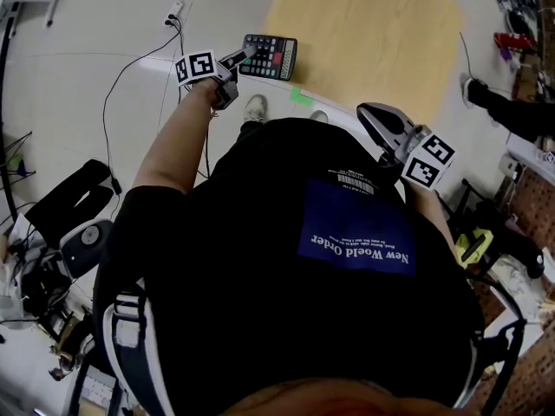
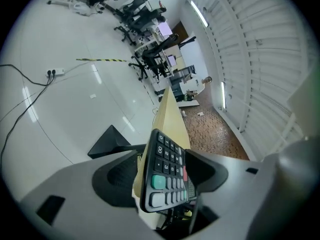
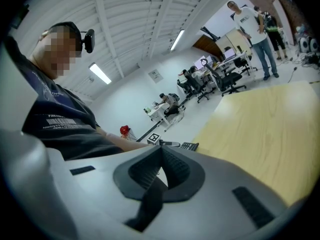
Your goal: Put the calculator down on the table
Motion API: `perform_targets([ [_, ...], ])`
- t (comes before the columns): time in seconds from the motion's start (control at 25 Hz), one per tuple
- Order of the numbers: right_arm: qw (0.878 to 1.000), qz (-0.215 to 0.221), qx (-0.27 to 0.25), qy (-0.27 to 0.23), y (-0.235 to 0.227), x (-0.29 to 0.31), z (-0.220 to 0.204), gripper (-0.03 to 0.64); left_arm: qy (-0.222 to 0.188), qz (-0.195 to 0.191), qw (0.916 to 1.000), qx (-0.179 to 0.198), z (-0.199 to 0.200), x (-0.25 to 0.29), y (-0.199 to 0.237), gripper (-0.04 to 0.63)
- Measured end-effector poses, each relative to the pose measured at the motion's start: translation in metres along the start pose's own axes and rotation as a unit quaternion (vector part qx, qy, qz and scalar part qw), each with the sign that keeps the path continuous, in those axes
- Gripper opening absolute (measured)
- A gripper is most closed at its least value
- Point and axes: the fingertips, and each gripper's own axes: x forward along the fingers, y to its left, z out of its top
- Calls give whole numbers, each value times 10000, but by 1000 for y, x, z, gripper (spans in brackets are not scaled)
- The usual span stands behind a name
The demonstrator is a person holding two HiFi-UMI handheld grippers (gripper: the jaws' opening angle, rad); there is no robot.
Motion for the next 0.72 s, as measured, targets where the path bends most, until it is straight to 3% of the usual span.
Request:
perform_targets([
  [0.32,10000,42,-18,-52,12,-19,-12,-12,-512,-208,9985,-49,-7,-37,-5,284],
  [0.4,9999,50,-8,-159,10,-29,-8,-12,-723,-316,9968,146,-1,-48,-19,282],
  [0.52,9993,29,-50,-381,4,-40,4,-12,-952,-890,9901,527,10,-68,-69,282],
  [0.6,9983,1,-176,-554,1,-48,17,-12,-967,-1372,9818,886,13,-77,-120,282],
  [0.64,9976,-21,-260,-645,-1,-52,25,-12,-954,-1641,9730,1314,15,-81,-151,282],
  [0.72,9955,-78,-435,-843,-2,-60,43,-12,-891,-2287,9438,2216,16,-88,-220,281],
])
